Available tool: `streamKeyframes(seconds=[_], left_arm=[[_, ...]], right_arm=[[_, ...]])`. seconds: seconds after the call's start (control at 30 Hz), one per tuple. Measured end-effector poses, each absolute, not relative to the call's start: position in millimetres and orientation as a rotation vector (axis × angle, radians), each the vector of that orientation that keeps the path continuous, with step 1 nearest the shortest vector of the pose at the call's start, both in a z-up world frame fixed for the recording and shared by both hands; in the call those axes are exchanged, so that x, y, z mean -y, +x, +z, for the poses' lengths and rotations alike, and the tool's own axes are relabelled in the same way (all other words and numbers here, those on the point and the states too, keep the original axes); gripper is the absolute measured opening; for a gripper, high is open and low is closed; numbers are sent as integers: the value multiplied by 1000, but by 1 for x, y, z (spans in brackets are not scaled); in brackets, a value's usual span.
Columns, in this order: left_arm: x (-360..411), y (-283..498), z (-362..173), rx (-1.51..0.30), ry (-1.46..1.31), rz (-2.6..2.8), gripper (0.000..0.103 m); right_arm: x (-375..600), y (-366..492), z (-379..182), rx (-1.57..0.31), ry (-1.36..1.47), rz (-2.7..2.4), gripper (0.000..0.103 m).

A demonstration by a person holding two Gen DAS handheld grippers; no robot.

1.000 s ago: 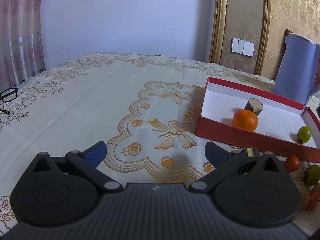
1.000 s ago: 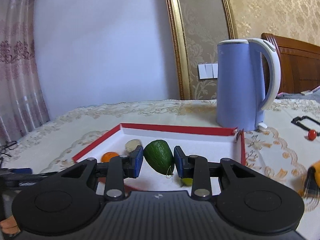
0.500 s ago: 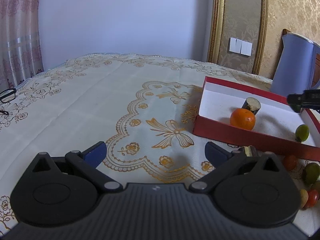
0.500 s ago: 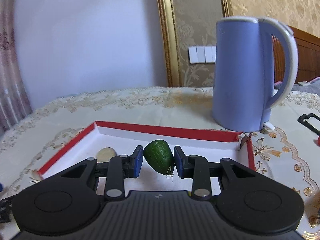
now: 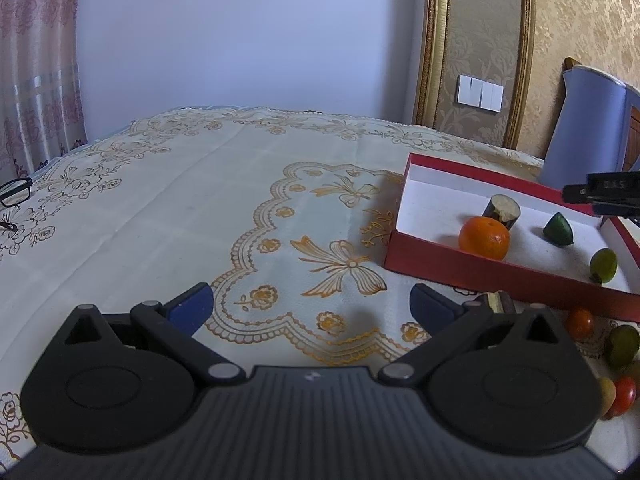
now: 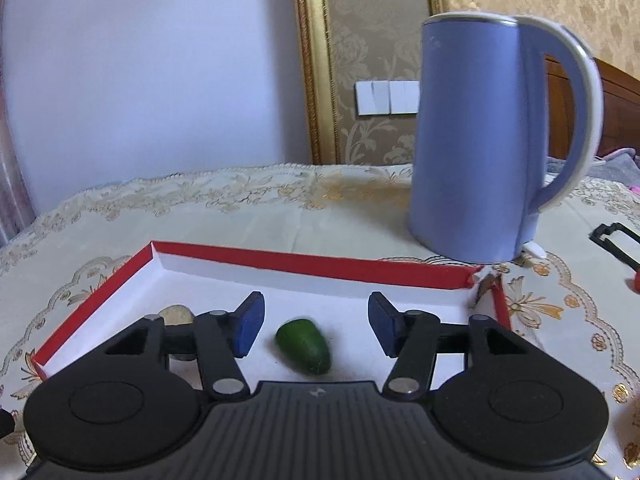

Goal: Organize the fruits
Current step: 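Lower the green gourd into the tray and open the right tool, then move the left tool toward the pale-faced dark slice on the table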

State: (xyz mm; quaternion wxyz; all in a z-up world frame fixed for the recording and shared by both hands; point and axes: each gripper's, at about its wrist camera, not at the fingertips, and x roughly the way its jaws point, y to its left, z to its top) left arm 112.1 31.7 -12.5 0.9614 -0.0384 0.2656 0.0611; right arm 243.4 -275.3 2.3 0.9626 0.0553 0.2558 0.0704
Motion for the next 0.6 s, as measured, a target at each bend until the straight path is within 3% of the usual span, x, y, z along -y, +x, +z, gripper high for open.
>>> streamKeyframes(seconds=[0.13, 0.23, 0.6], left_arm=[[-32, 112, -12, -538, -76, 120, 103], [-31, 111, -12, -535, -74, 121, 103], [-32, 111, -12, -537, -73, 122, 103]], right_arm=[[281, 213, 15, -472, 123, 149, 58], [284, 173, 22, -402, 117, 172, 73], [304, 61, 9, -275, 168, 190, 83]])
